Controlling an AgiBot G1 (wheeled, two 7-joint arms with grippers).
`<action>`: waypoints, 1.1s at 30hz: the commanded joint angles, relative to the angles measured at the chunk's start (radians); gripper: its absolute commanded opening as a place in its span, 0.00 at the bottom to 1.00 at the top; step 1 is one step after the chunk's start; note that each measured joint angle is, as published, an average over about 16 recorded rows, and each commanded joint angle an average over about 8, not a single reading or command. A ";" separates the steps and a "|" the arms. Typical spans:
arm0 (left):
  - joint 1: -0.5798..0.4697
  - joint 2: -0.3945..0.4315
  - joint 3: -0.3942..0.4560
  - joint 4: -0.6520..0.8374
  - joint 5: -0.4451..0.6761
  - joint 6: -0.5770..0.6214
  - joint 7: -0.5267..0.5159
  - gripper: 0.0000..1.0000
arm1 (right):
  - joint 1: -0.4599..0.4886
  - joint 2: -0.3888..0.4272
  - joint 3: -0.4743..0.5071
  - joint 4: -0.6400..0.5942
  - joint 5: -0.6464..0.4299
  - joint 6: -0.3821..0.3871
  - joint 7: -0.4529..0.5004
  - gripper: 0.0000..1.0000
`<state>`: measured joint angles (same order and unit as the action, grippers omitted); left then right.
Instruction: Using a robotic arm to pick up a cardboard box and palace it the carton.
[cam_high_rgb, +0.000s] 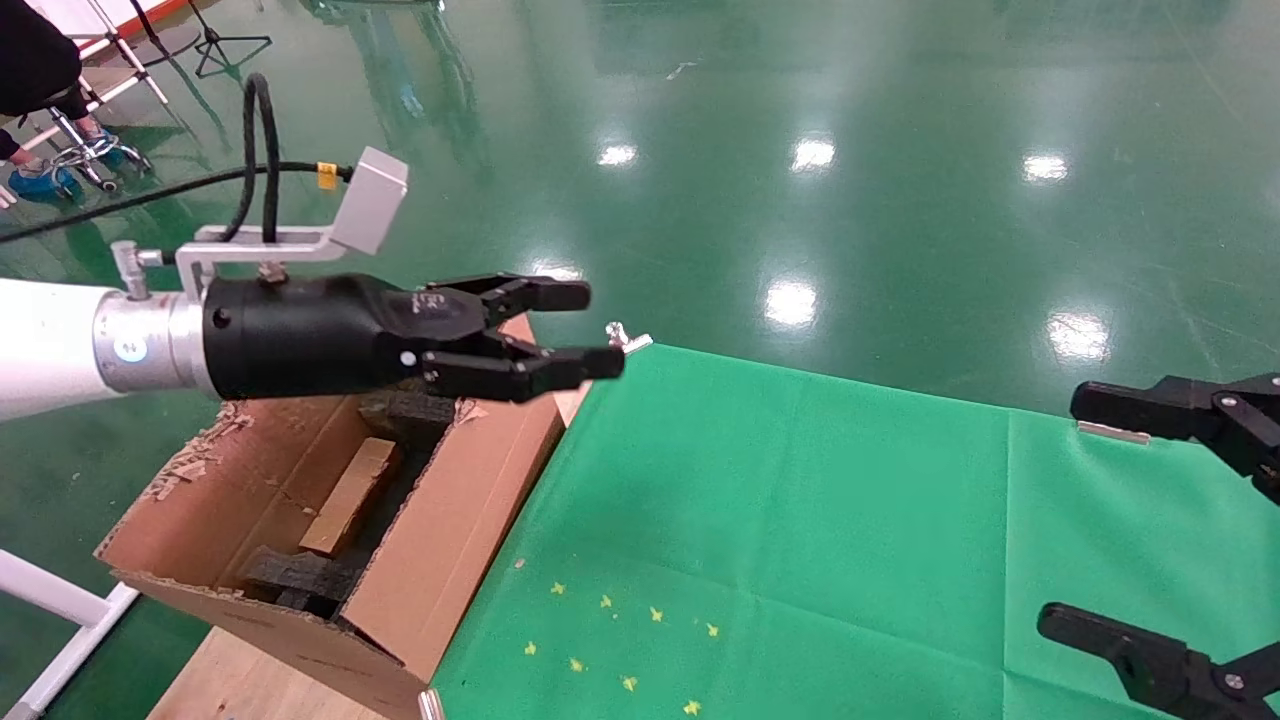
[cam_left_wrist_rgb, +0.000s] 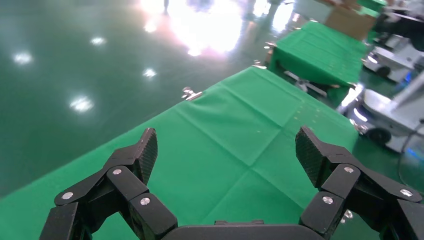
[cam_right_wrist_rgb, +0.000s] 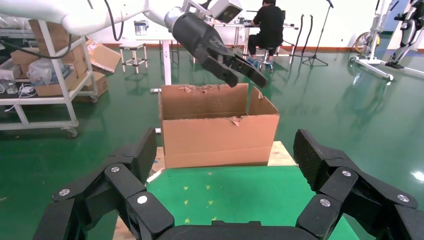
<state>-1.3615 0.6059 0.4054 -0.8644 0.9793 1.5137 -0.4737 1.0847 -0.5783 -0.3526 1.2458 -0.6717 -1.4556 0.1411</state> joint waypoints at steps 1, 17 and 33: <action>0.026 0.000 -0.011 -0.037 -0.022 -0.002 0.025 1.00 | 0.000 0.000 0.000 0.000 0.000 0.000 0.000 1.00; 0.228 0.004 -0.100 -0.333 -0.197 -0.014 0.227 1.00 | 0.000 0.000 0.000 0.000 0.000 0.000 0.000 1.00; 0.306 0.005 -0.135 -0.446 -0.268 -0.020 0.296 1.00 | 0.000 0.000 0.000 0.000 0.000 0.000 0.000 1.00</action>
<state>-1.0555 0.6112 0.2708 -1.3111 0.7123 1.4942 -0.1770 1.0845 -0.5782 -0.3525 1.2456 -0.6714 -1.4553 0.1409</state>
